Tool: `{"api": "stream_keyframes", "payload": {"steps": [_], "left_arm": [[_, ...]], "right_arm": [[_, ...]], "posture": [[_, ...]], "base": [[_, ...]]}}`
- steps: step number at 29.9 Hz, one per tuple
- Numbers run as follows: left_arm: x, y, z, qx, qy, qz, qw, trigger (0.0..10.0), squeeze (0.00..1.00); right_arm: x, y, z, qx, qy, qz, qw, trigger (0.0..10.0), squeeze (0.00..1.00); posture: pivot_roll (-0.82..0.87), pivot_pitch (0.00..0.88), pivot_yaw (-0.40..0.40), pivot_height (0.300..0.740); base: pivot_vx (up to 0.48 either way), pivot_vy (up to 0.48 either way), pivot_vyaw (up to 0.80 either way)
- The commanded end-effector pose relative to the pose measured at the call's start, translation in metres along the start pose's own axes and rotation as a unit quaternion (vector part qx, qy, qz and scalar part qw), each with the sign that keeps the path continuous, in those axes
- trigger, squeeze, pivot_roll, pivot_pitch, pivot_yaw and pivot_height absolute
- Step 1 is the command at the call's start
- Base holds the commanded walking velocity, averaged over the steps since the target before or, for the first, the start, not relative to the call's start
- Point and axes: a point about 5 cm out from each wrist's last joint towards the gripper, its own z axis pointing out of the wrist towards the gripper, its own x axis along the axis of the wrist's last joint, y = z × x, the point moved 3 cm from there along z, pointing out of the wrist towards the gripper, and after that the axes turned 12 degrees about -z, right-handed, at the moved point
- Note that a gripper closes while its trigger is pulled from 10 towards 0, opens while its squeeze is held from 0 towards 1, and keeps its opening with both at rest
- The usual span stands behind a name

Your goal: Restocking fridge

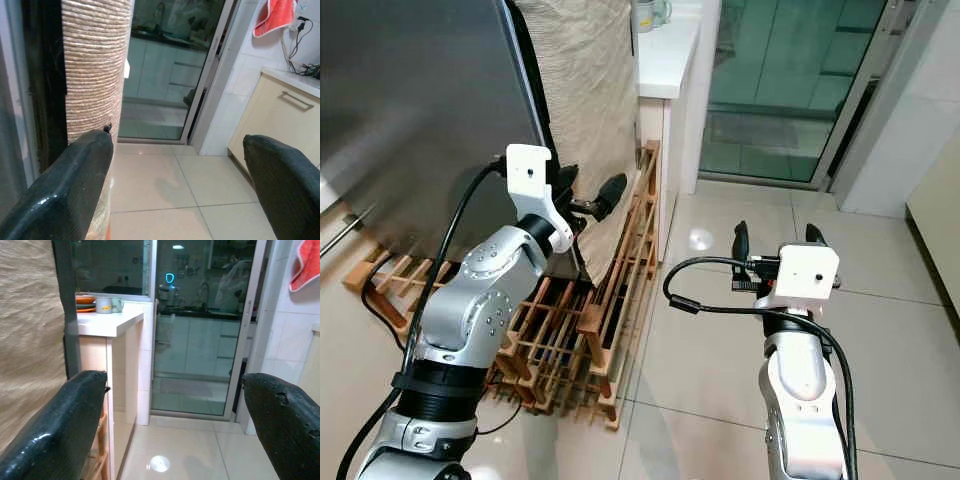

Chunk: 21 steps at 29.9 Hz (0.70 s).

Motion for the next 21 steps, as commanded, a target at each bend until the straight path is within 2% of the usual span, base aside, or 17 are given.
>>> {"api": "stream_keyframes", "payload": {"steps": [1,4,8,16,21], "left_arm": [[0.009,-0.015,-0.004,0.033,0.011,-0.001,0.999,10.0,0.0],[0.006,-0.019,-0.01,0.038,0.007,0.002,0.999,10.0,0.0],[0.007,-0.013,-0.013,0.029,0.009,0.009,1.0,10.0,0.0],[0.013,-0.022,-0.021,0.044,0.017,0.015,0.999,10.0,0.0],[0.012,-0.021,-0.023,0.047,0.017,0.013,0.999,10.0,0.0]], "right_arm": [[-0.001,-0.002,-0.001,0.002,-0.002,0.002,1.0,10.0,0.0],[-0.003,-0.003,-0.001,0.003,-0.006,0.002,1.0,10.0,0.0],[-0.003,-0.006,-0.001,0.009,-0.008,0.002,1.0,10.0,0.0],[-0.004,-0.005,-0.001,0.008,-0.009,0.0,1.0,10.0,0.0],[-0.006,-0.003,-0.002,0.007,-0.013,-0.002,1.0,10.0,0.0]], "posture": [[-0.11,0.0,0.087,0.74],[-0.11,0.0,0.083,0.74],[-0.1,0.0,0.081,0.74],[-0.1,0.0,0.081,0.74],[-0.1,0.0,0.079,0.74]], "base": [[0.0,0.0,0.0],[0.0,0.0,0.0],[0.0,0.0,0.0],[0.0,0.0,0.0],[0.0,0.0,0.0]]}}
